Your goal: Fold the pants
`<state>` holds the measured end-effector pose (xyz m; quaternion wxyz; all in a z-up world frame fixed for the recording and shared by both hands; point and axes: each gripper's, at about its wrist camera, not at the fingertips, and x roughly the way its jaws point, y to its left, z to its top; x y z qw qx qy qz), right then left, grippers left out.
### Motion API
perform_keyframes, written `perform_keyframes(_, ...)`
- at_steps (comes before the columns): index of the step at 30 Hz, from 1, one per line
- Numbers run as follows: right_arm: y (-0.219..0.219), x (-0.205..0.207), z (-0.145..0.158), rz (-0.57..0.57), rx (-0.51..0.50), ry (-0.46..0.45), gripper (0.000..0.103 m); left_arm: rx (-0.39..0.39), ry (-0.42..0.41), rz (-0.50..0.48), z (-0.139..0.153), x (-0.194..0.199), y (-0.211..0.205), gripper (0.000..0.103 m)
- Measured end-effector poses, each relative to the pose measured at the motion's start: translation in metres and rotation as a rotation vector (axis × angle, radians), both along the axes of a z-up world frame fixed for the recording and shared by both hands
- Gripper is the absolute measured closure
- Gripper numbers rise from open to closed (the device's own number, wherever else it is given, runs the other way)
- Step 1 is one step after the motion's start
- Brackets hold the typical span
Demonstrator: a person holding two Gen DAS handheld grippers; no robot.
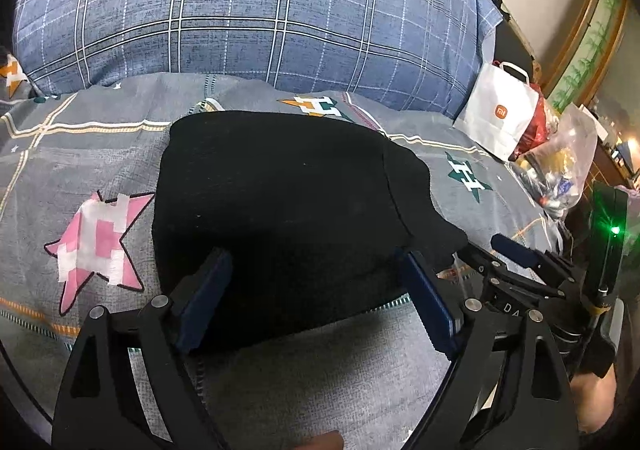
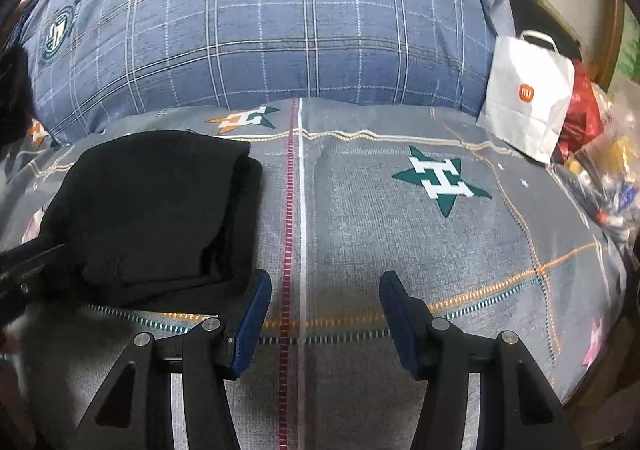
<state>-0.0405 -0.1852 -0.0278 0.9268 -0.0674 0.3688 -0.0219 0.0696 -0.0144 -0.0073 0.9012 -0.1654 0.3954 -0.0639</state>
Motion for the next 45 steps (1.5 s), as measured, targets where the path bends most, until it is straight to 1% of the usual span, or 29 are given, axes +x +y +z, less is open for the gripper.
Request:
perform_keyframes(6, -0.004, 0.004, -0.001, -0.013, 0.04, 0.011, 0.05, -0.034, -0.001, 0.004, 0.0, 0.0, 0.005, 0.016)
perform_keyframes(10, -0.004, 0.003, -0.001, -0.019, 0.053, 0.01, 0.05, -0.047, 0.004, -0.027, 0.004, -0.001, 0.008, 0.016)
perform_keyframes(12, -0.006, 0.003, -0.001, -0.021, 0.053, 0.008, 0.05, -0.085, -0.045, -0.042, 0.021, -0.006, 0.017, 0.028)
perform_keyframes(13, -0.008, 0.003, -0.001, -0.028, 0.058, 0.006, 0.05, -0.125, -0.148, -0.004, 0.044, -0.016, 0.035, 0.034)
perform_keyframes(14, -0.01, 0.002, 0.0, -0.035, 0.065, 0.004, 0.05, -0.139, -0.248, 0.055, 0.062, -0.028, 0.051, 0.034)
perform_keyframes(15, -0.012, 0.002, 0.0, -0.043, 0.073, 0.002, 0.05, -0.127, -0.382, 0.17, 0.084, -0.047, 0.072, 0.034)
perform_keyframes(16, -0.015, 0.001, 0.001, -0.053, 0.084, -0.001, 0.05, -0.058, -0.537, 0.38, 0.106, -0.077, 0.096, 0.029)
perform_keyframes(17, -0.02, 0.001, 0.001, -0.067, 0.1, -0.001, 0.05, 0.023, -0.605, 0.574, 0.118, -0.098, 0.111, 0.015)
perform_keyframes(18, -0.023, 0.002, 0.001, -0.076, 0.113, 0.001, 0.05, 0.072, -0.623, 0.686, 0.122, -0.108, 0.118, 0.011)
perform_keyframes(19, -0.027, 0.002, 0.0, -0.082, 0.135, 0.005, 0.05, 0.11, -0.637, 0.771, 0.121, -0.116, 0.124, 0.01)
perform_keyframes(20, -0.03, 0.002, 0.0, -0.084, 0.161, 0.01, 0.05, 0.117, -0.598, 0.768, 0.115, -0.112, 0.126, 0.01)
perform_keyframes(21, -0.032, 0.002, 0.0, -0.083, 0.177, 0.012, 0.05, 0.11, -0.529, 0.733, 0.109, -0.102, 0.127, 0.01)
perform_keyframes(22, -0.034, 0.003, 0.001, -0.082, 0.199, 0.01, 0.05, 0.072, -0.434, 0.661, 0.098, -0.085, 0.128, 0.01)
perform_keyframes(24, -0.037, 0.004, 0.003, -0.073, 0.25, -0.006, 0.05, -0.092, -0.28, 0.494, 0.073, -0.051, 0.129, 0.01)
perform_keyframes(26, -0.039, 0.004, 0.007, -0.036, 0.338, -0.034, 0.05, -0.193, -0.198, 0.433, 0.057, -0.035, 0.129, 0.01)
perform_keyframes(27, -0.038, 0.004, 0.009, -0.016, 0.367, -0.047, 0.05, -0.246, -0.153, 0.394, 0.048, -0.027, 0.128, 0.01)
perform_keyframes(29, -0.037, 0.01, 0.015, 0.044, 0.441, -0.093, 0.048, -0.346, -0.076, 0.335, 0.031, -0.01, 0.127, 0.01)
perform_keyframes(30, -0.036, 0.016, 0.017, 0.074, 0.473, -0.1, 0.048, -0.412, -0.021, 0.301, 0.019, 0.0, 0.127, 0.01)
perform_keyframes(31, -0.036, 0.028, 0.017, 0.129, 0.523, -0.089, 0.048, -0.453, 0.002, 0.289, 0.013, 0.004, 0.126, 0.01)
perform_keyframes(32, -0.035, 0.036, 0.015, 0.165, 0.562, -0.071, 0.048, -0.51, 0.03, 0.279, 0.005, 0.008, 0.127, 0.01)
perform_keyframes(34, -0.032, 0.056, 0.007, 0.237, 0.647, -0.018, 0.048, -0.58, 0.078, 0.248, -0.006, 0.017, 0.123, 0.01)
perform_keyframes(35, -0.031, 0.063, 0.002, 0.249, 0.664, 0.002, 0.048, -0.592, 0.097, 0.239, -0.011, 0.021, 0.12, 0.01)
perform_keyframes(37, -0.03, 0.076, -0.011, 0.249, 0.701, 0.054, 0.048, -0.581, 0.121, 0.232, -0.015, 0.028, 0.115, 0.01)
perform_keyframes(39, -0.031, 0.087, -0.027, 0.258, 0.79, 0.121, 0.047, -0.555, 0.149, 0.218, -0.019, 0.036, 0.107, 0.01)
perform_keyframes(40, -0.033, 0.088, -0.031, 0.26, 0.835, 0.134, 0.047, -0.54, 0.158, 0.221, -0.022, 0.039, 0.105, 0.01)
perform_keyframes(41, -0.035, 0.088, -0.031, 0.265, 0.875, 0.134, 0.047, -0.523, 0.148, 0.216, -0.021, 0.039, 0.103, 0.01)
perform_keyframes(42, -0.035, 0.087, -0.033, 0.274, 0.9, 0.157, 0.047, -0.505, 0.14, 0.21, -0.021, 0.042, 0.103, 0.01)
perform_keyframes(43, -0.035, 0.088, -0.035, 0.281, 0.911, 0.169, 0.047, -0.493, 0.138, 0.206, -0.021, 0.042, 0.102, 0.01)
perform_keyframes(45, -0.029, 0.086, -0.033, 0.327, 0.895, 0.207, 0.047, -0.501, 0.128, 0.211, -0.024, 0.042, 0.103, 0.01)
